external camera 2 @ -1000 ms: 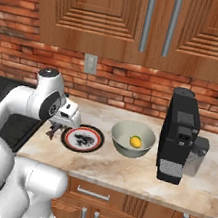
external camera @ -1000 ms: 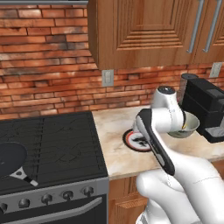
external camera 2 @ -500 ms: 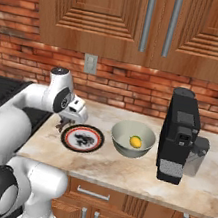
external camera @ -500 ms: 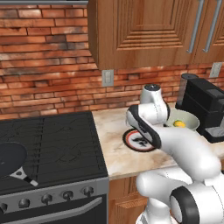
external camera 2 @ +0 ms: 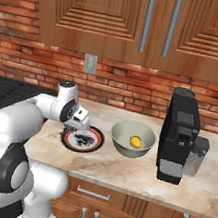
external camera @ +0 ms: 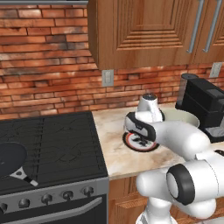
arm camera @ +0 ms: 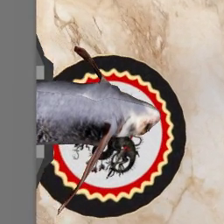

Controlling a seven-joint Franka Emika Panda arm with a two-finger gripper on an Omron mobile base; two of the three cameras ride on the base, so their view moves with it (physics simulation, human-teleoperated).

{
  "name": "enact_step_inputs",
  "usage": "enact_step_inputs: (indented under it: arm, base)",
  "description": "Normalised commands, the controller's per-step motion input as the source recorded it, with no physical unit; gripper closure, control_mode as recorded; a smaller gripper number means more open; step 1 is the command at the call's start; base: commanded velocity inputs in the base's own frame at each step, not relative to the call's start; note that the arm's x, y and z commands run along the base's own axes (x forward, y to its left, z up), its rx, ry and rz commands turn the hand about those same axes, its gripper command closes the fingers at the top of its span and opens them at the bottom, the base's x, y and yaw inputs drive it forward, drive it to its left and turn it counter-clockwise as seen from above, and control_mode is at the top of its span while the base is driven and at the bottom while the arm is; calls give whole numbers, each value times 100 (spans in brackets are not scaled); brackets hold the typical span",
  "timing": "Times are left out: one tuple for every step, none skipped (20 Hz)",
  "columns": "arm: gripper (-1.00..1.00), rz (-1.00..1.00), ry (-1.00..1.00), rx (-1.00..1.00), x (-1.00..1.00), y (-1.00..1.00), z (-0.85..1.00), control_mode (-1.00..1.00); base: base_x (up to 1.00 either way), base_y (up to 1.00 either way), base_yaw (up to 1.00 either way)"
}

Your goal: Place the fish on the plate and place the lemon on the same plate.

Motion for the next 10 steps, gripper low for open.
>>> enact_step_inputs:
  arm:
    - [100,0,0,0,33,0,-64,-100]
    - [100,0,0,0,26,0,-58,-100]
    - [100,0,0,0,14,0,-46,-100]
    - [100,0,0,0,3,0,-30,-100]
    - [100,0,0,0,0,0,-31,-100]
    - [100,0,0,0,0,0,-27,-100]
    - [100,0,0,0,0,0,-33,-100]
    - [100,0,0,0,0,0,-34,-100]
    - [100,0,0,0,0,0,-26,-100]
    - [100,0,-1,0,2,0,-16,-100]
  base:
    - [0,0,0]
    - [0,0,0]
    - [0,0,0]
    - [0,0,0]
    - [0,0,0]
    - [0,0,0]
    - [0,0,0]
    - [0,0,0]
    - [0,0,0]
    - [0,0,0]
